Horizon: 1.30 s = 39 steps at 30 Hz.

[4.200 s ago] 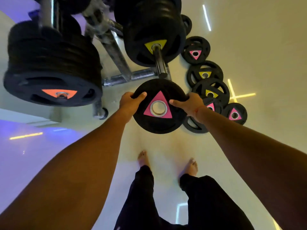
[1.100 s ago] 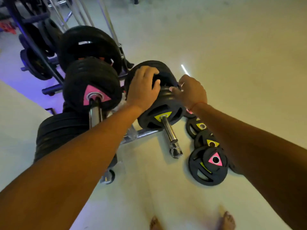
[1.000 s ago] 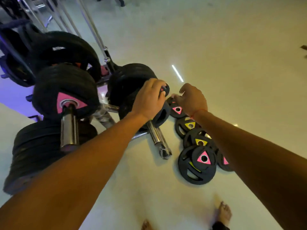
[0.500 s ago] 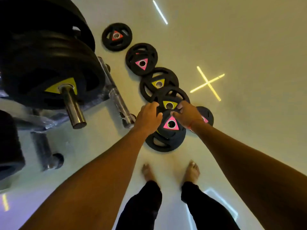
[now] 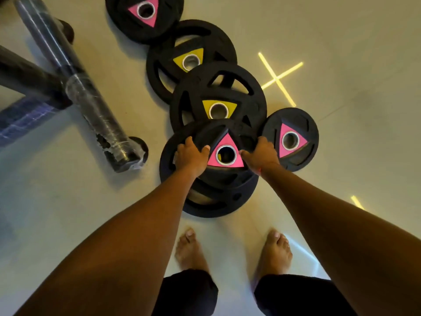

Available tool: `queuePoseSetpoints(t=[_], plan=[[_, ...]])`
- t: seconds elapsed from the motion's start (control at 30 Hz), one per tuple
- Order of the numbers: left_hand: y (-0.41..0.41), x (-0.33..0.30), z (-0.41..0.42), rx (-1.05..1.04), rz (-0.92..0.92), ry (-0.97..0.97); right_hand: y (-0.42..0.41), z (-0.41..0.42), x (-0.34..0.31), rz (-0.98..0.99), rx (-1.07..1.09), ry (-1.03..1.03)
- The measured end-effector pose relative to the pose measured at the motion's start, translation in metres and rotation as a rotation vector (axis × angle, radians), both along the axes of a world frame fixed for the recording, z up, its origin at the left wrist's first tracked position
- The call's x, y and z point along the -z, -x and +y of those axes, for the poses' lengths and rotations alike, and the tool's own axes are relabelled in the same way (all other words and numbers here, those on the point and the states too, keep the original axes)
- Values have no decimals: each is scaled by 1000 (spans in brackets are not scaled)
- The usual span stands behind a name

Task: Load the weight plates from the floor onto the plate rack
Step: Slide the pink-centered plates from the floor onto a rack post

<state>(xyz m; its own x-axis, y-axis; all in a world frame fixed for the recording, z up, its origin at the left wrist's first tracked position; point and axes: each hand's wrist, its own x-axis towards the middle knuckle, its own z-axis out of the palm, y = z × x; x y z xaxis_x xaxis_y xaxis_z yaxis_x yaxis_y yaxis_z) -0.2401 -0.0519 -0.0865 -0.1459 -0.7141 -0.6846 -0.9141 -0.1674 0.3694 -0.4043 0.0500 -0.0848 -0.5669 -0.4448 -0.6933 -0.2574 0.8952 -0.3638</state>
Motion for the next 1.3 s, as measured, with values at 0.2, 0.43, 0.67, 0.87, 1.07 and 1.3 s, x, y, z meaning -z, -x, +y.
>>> queuePoseSetpoints(t=[0.2, 0.43, 0.67, 0.87, 1.07, 1.3], plan=[[13, 30, 0, -167, -76, 51, 3, -6, 35, 29, 149, -9], [1, 7, 5, -347, 158, 49, 5, 14, 18, -241, 504, 157], [-13, -102, 23, -504, 247, 21, 9, -3, -98, -310, 399, 204], [-22, -254, 10, -503, 311, 59, 3, -9, -258, -343, 400, 251], [-53, -450, 17, -511, 426, 154, -29, -5, -448, -243, 341, 428], [-123, -628, 51, -490, 513, 450, -82, 20, -626, -214, 219, 681]])
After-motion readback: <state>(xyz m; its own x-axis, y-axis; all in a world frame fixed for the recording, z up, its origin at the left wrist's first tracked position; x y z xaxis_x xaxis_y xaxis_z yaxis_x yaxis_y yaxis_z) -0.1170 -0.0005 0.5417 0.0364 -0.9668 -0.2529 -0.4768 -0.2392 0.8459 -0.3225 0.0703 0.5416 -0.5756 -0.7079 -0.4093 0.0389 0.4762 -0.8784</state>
